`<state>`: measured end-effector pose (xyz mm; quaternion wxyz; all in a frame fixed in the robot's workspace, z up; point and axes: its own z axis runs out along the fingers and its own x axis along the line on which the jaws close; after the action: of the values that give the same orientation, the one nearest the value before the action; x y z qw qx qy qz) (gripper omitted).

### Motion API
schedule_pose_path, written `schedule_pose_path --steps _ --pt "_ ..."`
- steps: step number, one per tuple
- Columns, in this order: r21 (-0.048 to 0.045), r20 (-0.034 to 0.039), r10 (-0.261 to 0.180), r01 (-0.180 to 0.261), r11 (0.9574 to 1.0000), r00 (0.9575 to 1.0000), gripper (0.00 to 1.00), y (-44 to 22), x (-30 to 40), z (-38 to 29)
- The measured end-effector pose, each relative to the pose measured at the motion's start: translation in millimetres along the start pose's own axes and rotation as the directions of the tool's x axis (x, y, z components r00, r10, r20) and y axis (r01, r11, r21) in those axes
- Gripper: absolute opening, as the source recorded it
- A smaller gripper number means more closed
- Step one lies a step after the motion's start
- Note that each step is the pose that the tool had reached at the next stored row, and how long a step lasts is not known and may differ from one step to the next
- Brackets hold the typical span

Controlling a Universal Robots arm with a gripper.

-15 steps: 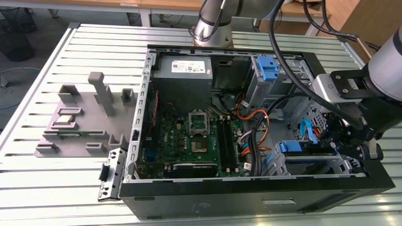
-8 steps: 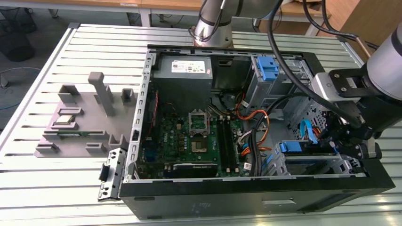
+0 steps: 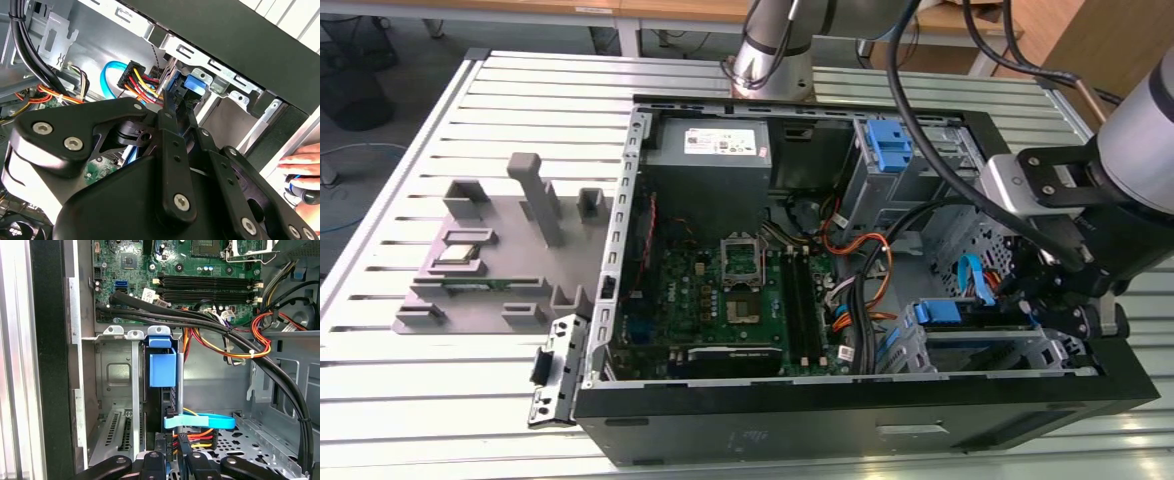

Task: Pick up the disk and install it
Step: 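Insert the second disk wire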

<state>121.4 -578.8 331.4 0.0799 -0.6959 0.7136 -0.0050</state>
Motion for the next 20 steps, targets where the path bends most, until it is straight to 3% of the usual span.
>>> schedule_pose_path --steps 20 --pt "0.0 0.0001 0.0 0.0 1.0 1.0 0.24 0.6 0.5 4.5"
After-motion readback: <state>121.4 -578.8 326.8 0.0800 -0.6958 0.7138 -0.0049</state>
